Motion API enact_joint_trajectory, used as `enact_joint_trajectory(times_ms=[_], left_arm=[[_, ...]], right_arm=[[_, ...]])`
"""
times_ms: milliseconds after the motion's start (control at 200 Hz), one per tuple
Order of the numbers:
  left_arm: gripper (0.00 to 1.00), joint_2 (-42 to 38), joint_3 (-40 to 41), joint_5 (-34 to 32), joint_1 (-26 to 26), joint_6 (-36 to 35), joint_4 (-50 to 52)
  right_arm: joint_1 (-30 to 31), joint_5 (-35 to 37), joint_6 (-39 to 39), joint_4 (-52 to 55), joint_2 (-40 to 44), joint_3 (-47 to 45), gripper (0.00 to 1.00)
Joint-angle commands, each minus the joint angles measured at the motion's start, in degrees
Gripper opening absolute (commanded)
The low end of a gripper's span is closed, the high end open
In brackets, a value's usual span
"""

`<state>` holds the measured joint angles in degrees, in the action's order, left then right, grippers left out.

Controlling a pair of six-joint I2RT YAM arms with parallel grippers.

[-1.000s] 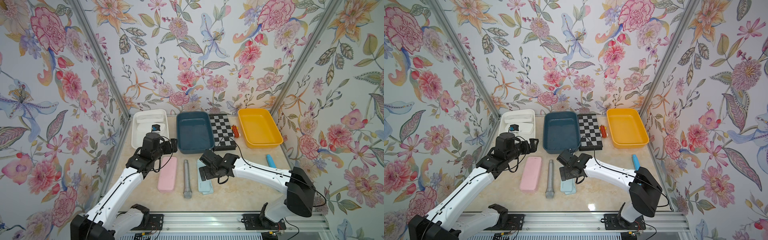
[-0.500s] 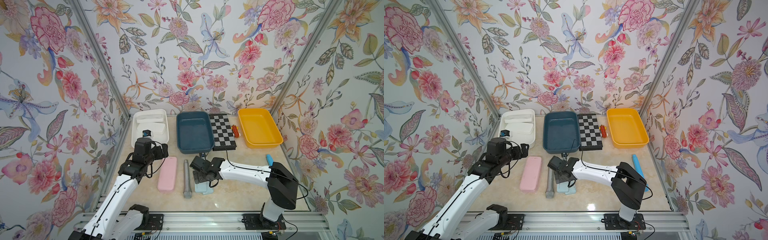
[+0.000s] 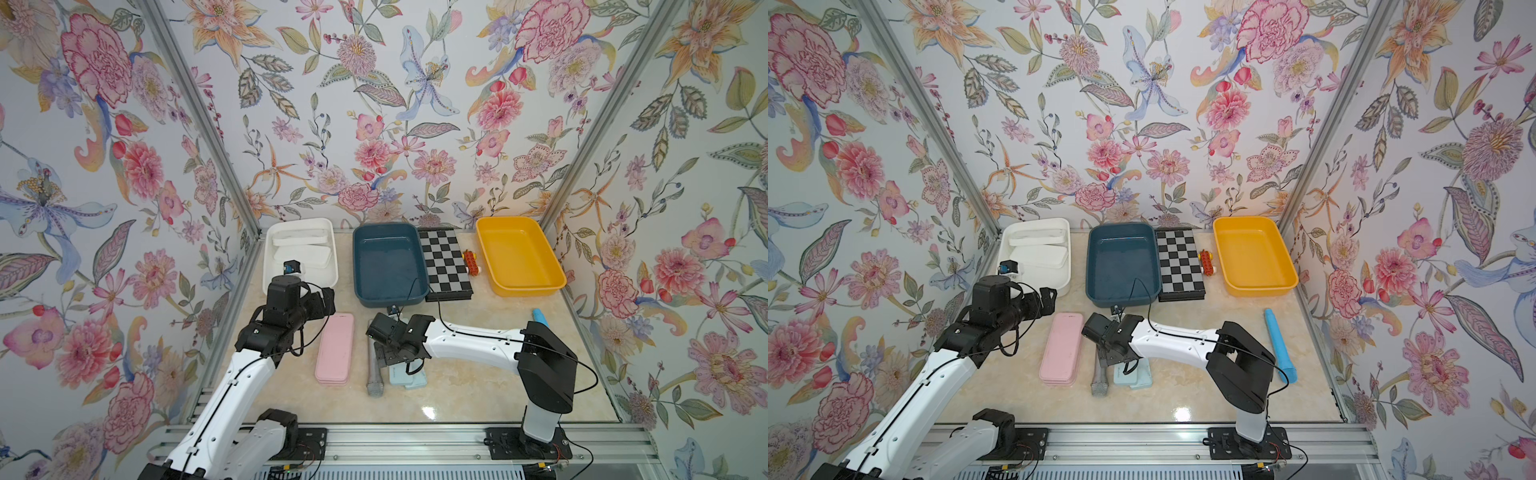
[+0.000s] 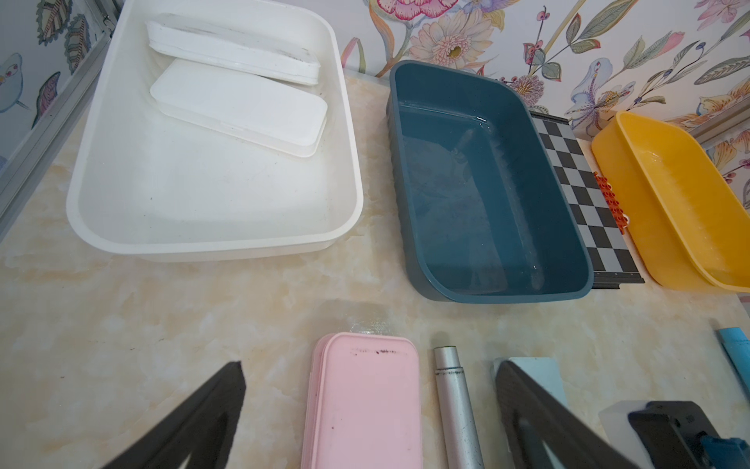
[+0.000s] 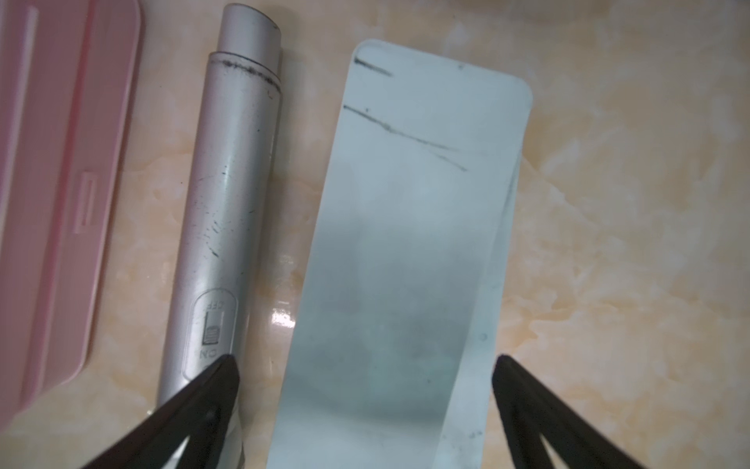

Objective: Place the pencil cases by color into the storage box
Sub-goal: Pick up the pencil case from the center of the board.

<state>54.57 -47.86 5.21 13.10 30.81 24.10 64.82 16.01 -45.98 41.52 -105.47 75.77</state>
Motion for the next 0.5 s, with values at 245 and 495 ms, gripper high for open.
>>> enact_joint_trajectory(times_ms=[245,495], left_arm=[[0.98,-1.43,0.92,0.8,-0.96,-0.84,0.73],[0.98,-0.7,0.92,1.17,-1.38,-0.55,0.61]], right_arm=[[0.26,3.14,-1.85,1.7,-2.36,0.24,0.91],[-0.21,3.88,-1.67,2.33,-1.74,-0.98,0.8]])
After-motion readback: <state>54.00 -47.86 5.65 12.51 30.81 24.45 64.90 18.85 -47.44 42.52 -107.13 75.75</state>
